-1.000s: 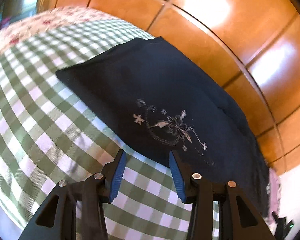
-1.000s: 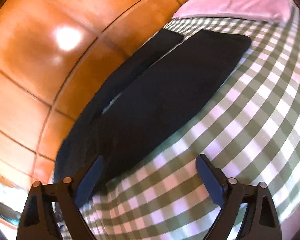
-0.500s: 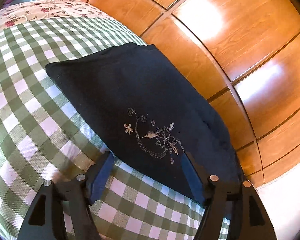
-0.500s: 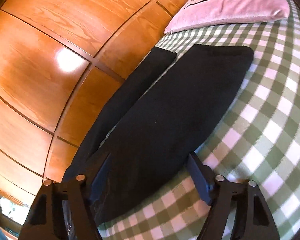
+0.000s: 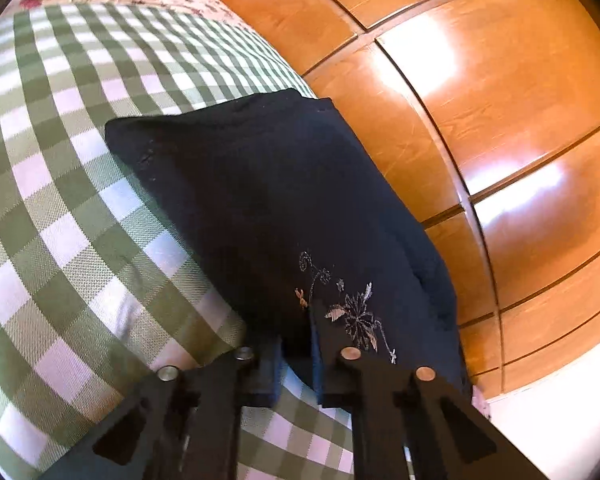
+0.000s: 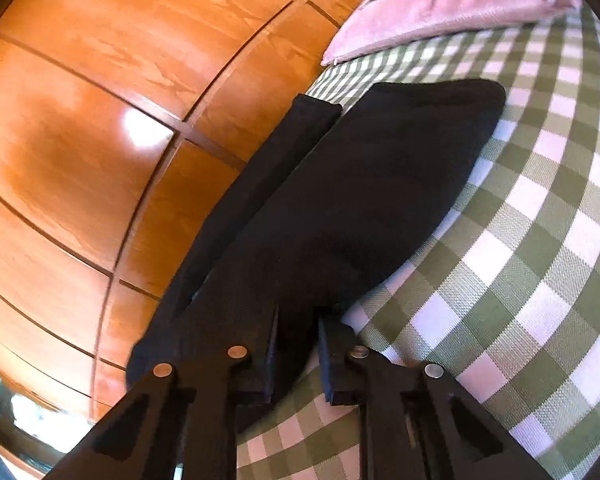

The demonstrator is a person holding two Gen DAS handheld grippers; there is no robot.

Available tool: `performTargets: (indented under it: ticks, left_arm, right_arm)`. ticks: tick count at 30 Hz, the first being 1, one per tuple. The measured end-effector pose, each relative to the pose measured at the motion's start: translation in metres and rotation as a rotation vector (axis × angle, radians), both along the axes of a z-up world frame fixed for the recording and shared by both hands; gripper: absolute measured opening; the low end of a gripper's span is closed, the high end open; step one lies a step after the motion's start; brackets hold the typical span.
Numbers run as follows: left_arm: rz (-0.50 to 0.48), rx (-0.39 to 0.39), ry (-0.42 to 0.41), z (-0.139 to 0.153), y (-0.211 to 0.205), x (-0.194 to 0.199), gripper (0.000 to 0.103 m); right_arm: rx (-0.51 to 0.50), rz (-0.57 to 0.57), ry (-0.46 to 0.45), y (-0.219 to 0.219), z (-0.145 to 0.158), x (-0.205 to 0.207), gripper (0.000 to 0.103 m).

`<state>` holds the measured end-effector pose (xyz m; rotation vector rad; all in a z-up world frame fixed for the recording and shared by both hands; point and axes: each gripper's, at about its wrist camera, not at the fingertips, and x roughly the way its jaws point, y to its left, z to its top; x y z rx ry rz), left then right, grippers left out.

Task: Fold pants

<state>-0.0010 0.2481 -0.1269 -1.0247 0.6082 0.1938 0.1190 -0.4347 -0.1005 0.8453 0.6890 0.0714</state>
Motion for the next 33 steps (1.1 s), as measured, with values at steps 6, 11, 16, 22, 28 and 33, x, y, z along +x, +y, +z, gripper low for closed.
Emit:
performTargets:
  ticks: [6,11,16,22,28,33]
  left_arm:
    - [0.000,0.060,0.016,0.008,-0.007,-0.005,0.007]
    - [0.014,0.067,-0.002,0.020,-0.004,-0.022,0.006]
    - [0.015,0.082,-0.017,0.036,-0.005,-0.037,0.006]
    - [0.017,0.100,-0.006,0.047,-0.009,-0.058,0.006]
    - [0.038,0.103,0.031,0.052,-0.012,-0.086,0.006]
    - [0.022,0.127,0.061,0.052,-0.017,-0.108,0.006]
  right_arm:
    - [-0.025,-0.006,-0.015,0.002,0.003,-0.002,0.012]
    - [-0.044,-0.025,-0.032,-0.001,0.013,-0.012,0.009]
    - [-0.062,-0.023,-0.056,-0.005,0.023,-0.027,0.009]
    - [-0.070,-0.012,-0.082,-0.010,0.036,-0.046,0.009]
    - [-0.078,0.014,-0.042,-0.013,0.029,-0.070,0.008]
    - [-0.097,0.029,-0.019,-0.016,0.026,-0.094,0.009]
